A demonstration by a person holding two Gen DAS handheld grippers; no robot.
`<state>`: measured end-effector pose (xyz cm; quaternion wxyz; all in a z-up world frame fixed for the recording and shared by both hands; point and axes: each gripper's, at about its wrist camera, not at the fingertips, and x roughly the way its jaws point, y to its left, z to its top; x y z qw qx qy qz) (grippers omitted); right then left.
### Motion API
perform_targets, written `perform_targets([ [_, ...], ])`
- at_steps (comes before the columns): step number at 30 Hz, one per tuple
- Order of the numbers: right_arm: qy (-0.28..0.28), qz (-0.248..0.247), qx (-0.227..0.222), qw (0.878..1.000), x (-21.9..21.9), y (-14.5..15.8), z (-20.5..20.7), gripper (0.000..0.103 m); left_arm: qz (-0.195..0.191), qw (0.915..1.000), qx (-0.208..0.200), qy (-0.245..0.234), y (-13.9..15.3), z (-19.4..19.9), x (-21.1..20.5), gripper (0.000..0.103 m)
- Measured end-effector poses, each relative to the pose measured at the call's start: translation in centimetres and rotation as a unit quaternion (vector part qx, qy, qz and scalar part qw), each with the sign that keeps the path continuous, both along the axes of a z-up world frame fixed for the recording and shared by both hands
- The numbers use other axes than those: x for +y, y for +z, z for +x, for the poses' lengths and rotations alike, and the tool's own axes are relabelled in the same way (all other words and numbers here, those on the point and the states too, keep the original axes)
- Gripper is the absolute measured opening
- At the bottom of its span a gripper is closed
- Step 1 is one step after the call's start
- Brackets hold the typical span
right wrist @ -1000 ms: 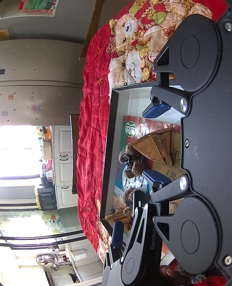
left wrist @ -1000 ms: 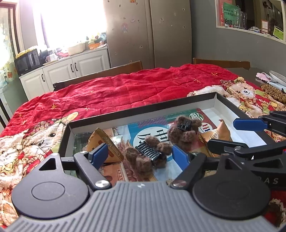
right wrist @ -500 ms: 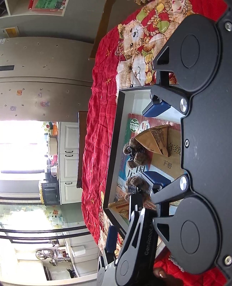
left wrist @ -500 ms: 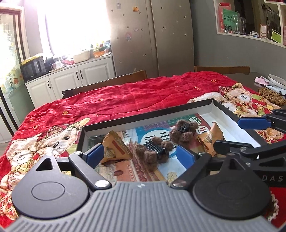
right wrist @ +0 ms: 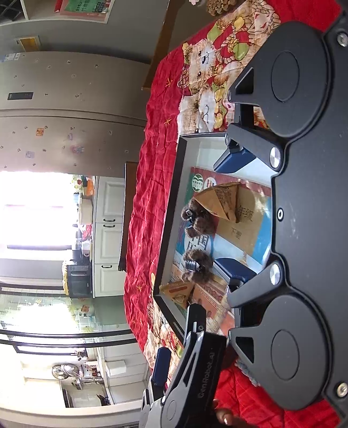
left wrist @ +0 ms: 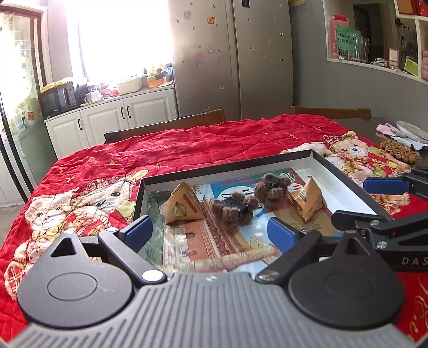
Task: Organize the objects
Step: 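Withdraw both tools from the box toward the scrunchies on the quilt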
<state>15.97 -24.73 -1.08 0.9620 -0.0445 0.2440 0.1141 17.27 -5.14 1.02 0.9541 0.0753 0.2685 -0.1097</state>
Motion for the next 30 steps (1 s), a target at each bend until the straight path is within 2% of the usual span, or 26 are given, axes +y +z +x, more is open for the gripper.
perform_targets([
  [11, 0.006, -0.001, -0.004, 1.0, -0.5, 0.2, -3.9, 0.069, -0.018, 0.9998, -0.01, -0.005, 0.4, -4.2, 1.3, 0.101],
  [18, 0.007, -0.005, -0.008, 1.0, -0.8, 0.5, -6.3, 0.069, -0.007, 0.9995, -0.021, -0.02, 0.4, -6.2, 0.9, 0.102],
  [30, -0.013, -0.005, 0.004, 1.0, -2.7, -0.3, -8.9, 0.069, -0.005, 0.9985, -0.013, -0.053, -0.5, -8.3, 0.5, 0.102],
])
